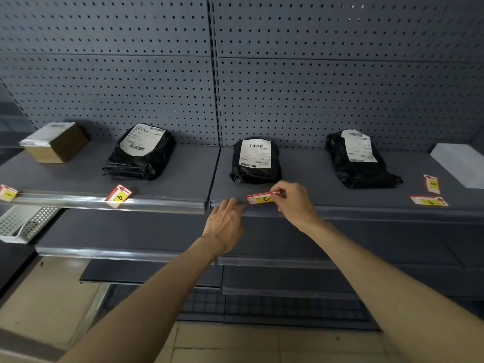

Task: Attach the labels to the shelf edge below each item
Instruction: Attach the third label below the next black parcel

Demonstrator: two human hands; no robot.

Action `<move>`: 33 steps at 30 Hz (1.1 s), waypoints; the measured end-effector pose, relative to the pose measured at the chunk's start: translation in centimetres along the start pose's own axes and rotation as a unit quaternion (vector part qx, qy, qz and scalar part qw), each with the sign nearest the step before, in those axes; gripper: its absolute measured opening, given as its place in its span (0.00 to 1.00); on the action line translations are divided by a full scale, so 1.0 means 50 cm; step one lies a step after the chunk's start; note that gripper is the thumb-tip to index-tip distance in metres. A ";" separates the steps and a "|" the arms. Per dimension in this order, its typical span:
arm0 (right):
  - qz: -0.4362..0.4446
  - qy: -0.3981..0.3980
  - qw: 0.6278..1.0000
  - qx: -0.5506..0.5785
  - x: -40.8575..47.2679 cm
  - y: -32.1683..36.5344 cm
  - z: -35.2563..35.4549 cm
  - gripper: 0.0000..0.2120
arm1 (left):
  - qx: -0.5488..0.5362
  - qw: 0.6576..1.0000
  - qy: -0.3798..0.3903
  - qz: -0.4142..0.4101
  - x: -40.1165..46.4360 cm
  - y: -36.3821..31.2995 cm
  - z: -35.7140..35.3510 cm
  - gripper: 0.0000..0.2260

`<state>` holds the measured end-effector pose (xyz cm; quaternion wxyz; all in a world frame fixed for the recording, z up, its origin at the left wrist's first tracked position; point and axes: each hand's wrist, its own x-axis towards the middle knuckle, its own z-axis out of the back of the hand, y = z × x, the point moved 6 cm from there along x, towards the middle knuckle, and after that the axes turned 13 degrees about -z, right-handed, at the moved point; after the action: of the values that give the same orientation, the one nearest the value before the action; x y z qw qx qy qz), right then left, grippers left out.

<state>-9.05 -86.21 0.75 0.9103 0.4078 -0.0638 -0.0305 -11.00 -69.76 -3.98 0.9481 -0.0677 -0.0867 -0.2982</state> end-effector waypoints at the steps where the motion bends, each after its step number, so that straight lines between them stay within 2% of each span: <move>1: 0.002 0.000 1.000 0.000 0.001 0.000 0.000 0.05 | -0.005 1.000 -0.004 0.000 0.000 0.002 0.002 0.21; 13: 0.014 0.009 1.000 -0.017 0.011 -0.001 -0.017 0.05 | -0.022 1.000 0.006 0.005 0.009 0.005 0.013 0.23; 23: 0.017 0.056 0.994 -0.096 0.027 -0.008 -0.056 0.08 | -0.011 1.000 0.001 -0.004 0.006 0.008 0.013 0.21; 30: 0.025 0.041 0.990 -0.129 0.026 -0.008 -0.059 0.07 | -0.020 1.000 0.014 0.010 0.015 0.010 0.013 0.19; 33: 0.021 0.028 0.992 -0.124 0.023 -0.004 -0.040 0.12 | -0.029 0.999 0.018 0.009 0.017 0.008 0.024 0.18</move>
<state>-7.64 -84.99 -0.61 0.9556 0.2915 -0.0429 -0.0077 -10.21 -69.69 -2.69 0.9498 -0.0911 -0.0606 -0.2931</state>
